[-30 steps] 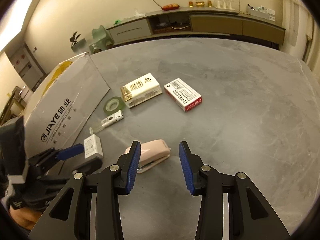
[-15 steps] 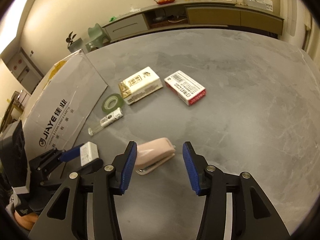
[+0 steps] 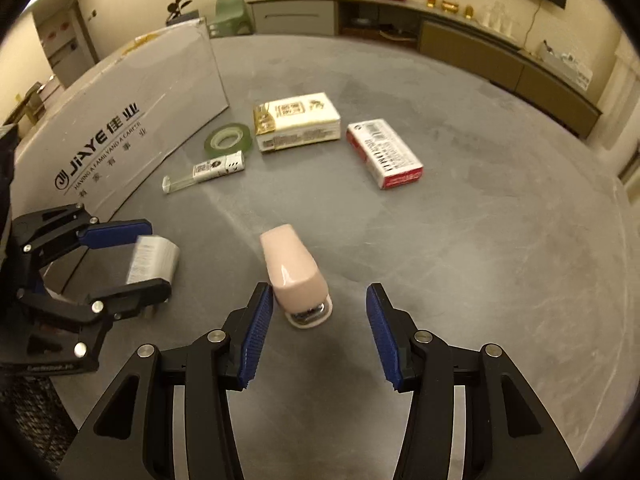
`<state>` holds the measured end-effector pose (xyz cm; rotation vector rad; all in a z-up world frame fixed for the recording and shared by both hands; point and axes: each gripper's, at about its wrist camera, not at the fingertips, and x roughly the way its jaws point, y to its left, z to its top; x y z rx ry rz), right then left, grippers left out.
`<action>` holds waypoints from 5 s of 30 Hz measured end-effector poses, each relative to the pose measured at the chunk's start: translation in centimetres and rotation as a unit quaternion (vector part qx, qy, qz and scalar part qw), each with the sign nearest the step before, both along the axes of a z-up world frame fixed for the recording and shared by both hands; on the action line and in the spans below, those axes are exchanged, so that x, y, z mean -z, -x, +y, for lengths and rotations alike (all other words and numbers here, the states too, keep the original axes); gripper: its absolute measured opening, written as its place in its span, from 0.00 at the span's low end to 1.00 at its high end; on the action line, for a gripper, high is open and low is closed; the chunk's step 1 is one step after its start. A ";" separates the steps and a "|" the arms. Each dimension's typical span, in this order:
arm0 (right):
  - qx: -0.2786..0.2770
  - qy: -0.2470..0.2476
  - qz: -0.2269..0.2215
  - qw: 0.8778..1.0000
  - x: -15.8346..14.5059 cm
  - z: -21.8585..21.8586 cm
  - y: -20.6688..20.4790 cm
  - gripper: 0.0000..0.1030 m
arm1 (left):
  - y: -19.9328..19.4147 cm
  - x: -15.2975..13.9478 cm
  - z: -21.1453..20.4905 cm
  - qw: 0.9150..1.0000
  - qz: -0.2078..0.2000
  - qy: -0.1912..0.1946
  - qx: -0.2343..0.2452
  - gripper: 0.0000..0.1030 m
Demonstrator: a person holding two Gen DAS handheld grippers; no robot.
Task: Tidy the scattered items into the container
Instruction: 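Grasp and lift the pink stapler with the right tool while the left tool closes on the white charger, then carry the stapler and charger toward the yellow-lined box with both tools, then open the right tool dropping the stapler into the box while the left tool releases the charger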
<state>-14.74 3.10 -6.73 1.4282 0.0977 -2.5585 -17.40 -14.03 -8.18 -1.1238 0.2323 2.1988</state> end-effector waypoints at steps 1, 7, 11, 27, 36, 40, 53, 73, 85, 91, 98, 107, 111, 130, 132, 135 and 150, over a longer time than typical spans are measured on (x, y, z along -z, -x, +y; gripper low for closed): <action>0.002 0.005 0.005 1.000 -0.1 0.0 -0.1 0.50 | 0.1 0.1 0.1 1.000 -0.005 -0.002 -0.005 0.58; -0.020 -0.009 0.012 1.000 0.9 -1.8 1.0 0.50 | 0.1 1.1 1.3 1.000 -0.014 0.017 -0.006 0.48; -0.022 0.004 -0.008 1.000 1.4 -2.0 1.5 0.39 | 0.8 1.6 0.4 1.000 -0.012 0.014 -0.019 0.48; -0.009 0.023 -0.006 1.000 1.5 -2.1 1.5 0.27 | 0.7 1.3 -1.0 0.999 -0.025 -0.011 -0.032 0.45; -0.008 0.035 0.010 0.999 -0.2 -2.3 0.5 0.15 | -0.1 -0.8 -1.9 0.998 -0.024 -0.051 -0.039 0.45; -0.011 0.042 0.007 0.999 0.1 -2.1 0.4 0.15 | -0.4 -1.3 -1.9 0.998 -0.019 -0.050 -0.037 0.45; -0.021 0.019 0.007 1.000 1.2 -2.1 0.8 0.48 | -0.5 -1.1 -1.7 0.998 -0.020 -0.049 -0.031 0.45; -0.026 0.003 0.055 0.998 -2.4 -5.2 -0.6 0.26 | -2.3 -4.6 -3.0 0.997 0.009 -0.066 -0.035 0.45; -0.030 0.005 0.088 0.996 -4.8 -7.4 -2.9 0.26 | -3.6 -7.4 -4.9 0.995 0.036 -0.079 -0.045 0.45; -0.026 0.009 0.100 0.995 -5.7 -8.6 -3.6 0.26 | -4.2 -8.5 -5.9 0.994 0.046 -0.088 -0.049 0.45; -0.020 0.008 0.138 0.990 -7.9 -10.0 -5.2 0.27 | -4.5 -9.8 -7.3 0.991 0.059 -0.103 -0.062 0.45; -0.008 0.028 0.175 0.984 -11.1 -12.3 -7.7 0.27 | -4.5 -12.3 -10.7 0.983 0.070 -0.153 -0.079 0.45; -0.009 0.033 0.186 0.982 -12.4 -13.3 -7.8 0.27 | -4.5 -13.1 -12.1 0.979 0.073 -0.170 -0.087 0.45; -0.049 0.014 0.221 0.974 -17.3 -20.0 -6.7 0.27 | -3.6 -14.9 -19.2 0.957 0.081 -0.239 -0.147 0.45; -0.052 0.012 0.224 0.973 -17.5 -20.4 -6.6 0.27 | -3.3 -14.7 -19.8 0.955 0.078 -0.242 -0.153 0.45; -0.055 0.007 0.226 0.973 -17.8 -20.9 -6.3 0.27 | -2.7 -14.1 -20.7 0.952 0.075 -0.246 -0.164 0.45; -0.087 0.035 0.196 0.976 -17.4 -24.5 -2.2 0.27 | 0.7 -12.6 -27.1 0.929 0.048 -0.293 -0.221 0.45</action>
